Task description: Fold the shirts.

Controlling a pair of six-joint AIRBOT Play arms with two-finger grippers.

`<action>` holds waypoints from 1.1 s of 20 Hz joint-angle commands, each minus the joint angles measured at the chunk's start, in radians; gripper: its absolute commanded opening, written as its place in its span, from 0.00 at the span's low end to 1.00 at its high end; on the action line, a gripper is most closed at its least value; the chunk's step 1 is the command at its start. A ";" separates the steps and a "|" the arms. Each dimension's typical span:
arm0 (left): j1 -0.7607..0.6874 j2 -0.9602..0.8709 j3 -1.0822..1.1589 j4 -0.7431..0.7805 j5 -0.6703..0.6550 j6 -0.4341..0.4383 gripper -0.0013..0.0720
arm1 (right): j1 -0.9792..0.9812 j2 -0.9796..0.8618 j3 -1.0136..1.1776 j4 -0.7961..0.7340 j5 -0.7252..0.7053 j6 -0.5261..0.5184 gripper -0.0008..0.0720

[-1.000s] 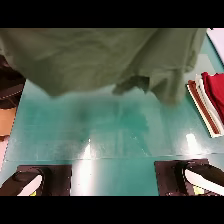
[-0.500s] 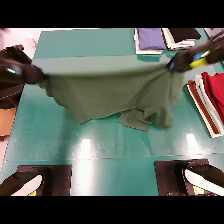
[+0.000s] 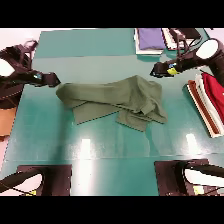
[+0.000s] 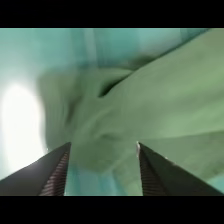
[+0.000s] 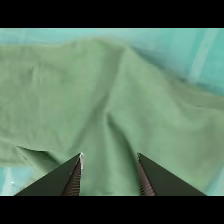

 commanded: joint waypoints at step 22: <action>-0.112 0.093 -0.639 -0.351 0.175 -0.075 0.70 | -0.182 0.306 -0.401 0.057 -0.028 -0.065 0.56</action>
